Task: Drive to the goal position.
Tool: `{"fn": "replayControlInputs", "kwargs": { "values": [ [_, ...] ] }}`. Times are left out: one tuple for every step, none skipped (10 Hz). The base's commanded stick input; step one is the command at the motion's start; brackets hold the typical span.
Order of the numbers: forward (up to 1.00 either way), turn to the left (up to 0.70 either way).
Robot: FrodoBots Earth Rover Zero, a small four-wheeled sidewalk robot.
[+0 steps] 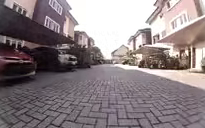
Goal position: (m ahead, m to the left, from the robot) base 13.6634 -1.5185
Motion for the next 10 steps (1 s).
{"fn": "replayControlInputs", "kwargs": {
  "values": [
    [0.69,-0.09],
    [0.69,0.03],
    [0.69,0.03],
    [0.69,0.03],
    [0.69,0.03],
    [0.69,0.03],
    [0.69,0.03],
    [0.69,0.03],
    [0.69,0.03],
    [0.69,0.03]
  ]
}}
